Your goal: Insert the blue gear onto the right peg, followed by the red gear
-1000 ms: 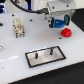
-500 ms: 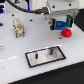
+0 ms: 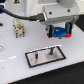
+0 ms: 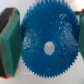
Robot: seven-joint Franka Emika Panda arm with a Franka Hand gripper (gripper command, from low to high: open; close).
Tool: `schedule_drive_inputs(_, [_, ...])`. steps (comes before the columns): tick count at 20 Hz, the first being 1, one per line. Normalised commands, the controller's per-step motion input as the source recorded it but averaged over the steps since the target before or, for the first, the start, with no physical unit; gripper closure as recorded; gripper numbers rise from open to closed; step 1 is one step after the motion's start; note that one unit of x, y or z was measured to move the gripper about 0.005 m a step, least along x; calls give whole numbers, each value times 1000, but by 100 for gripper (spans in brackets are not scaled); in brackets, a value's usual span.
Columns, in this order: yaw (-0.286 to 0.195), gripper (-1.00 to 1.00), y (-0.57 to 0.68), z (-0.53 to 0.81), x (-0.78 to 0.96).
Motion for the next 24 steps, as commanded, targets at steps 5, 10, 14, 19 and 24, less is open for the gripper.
schedule_drive_inputs(5, [0,100,-226,149,765])
schedule_drive_inputs(10, [0,100,-77,-26,512])
schedule_drive_inputs(14, [0,100,-61,-195,143])
schedule_drive_inputs(19, [0,100,-160,-161,94])
schedule_drive_inputs(24, [0,100,-118,237,47])
